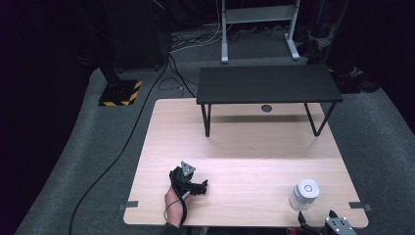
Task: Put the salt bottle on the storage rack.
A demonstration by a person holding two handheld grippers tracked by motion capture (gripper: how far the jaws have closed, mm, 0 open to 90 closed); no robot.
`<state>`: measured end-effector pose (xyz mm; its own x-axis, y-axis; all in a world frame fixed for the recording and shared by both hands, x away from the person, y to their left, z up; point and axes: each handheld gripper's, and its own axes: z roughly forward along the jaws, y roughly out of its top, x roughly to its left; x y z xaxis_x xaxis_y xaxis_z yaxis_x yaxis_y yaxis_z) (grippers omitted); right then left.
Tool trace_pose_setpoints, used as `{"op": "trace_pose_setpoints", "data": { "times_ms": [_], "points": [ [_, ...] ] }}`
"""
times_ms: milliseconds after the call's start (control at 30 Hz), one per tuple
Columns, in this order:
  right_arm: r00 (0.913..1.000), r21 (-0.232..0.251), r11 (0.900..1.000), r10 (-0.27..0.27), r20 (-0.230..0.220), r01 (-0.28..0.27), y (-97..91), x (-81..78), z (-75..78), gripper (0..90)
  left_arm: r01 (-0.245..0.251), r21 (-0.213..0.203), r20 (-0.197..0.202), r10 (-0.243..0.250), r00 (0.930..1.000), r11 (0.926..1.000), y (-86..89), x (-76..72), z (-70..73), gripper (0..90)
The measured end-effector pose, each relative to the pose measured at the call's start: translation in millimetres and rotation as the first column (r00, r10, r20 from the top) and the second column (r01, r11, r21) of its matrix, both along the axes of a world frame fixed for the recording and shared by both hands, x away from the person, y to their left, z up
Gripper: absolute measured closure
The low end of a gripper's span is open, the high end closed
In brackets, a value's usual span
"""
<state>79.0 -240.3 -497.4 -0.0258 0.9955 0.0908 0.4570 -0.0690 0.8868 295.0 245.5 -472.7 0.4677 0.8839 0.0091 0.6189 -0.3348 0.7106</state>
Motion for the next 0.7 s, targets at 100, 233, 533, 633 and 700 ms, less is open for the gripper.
{"op": "trace_pose_setpoints", "data": {
  "times_ms": [100,233,533,633,700],
  "points": [
    [1.0000,0.000,1.0000,0.002,-0.002,-0.002,1.9,1.0,-0.6,0.0,0.000,0.000,0.000,0.000,1.0000,1.0000,0.0,0.0,0.0,0.0],
    [1.0000,-0.012,0.9999,-0.005,0.002,0.005,7.1,3.0,-2.6,0.0,-0.002,-0.001,0.003,0.002,1.0000,1.0000,-0.6,-0.7,-0.3,0.1],
    [0.9995,-0.055,0.9981,0.026,-0.020,-0.027,20.2,32.6,-2.6,0.0,0.001,0.005,0.006,-0.001,1.0000,1.0000,-1.2,-1.5,-0.3,0.2],
    [0.9995,-0.058,0.9980,0.023,-0.022,-0.025,24.6,41.1,-2.6,0.0,0.002,0.004,0.006,-0.002,1.0000,1.0000,-1.1,-1.4,-0.3,0.2],
    [0.9995,-0.068,0.9974,0.023,-0.024,-0.024,27.3,45.7,-2.9,0.0,0.000,0.005,0.011,-0.001,0.9999,1.0000,-1.7,-2.2,-0.7,0.2]
  ]
}}
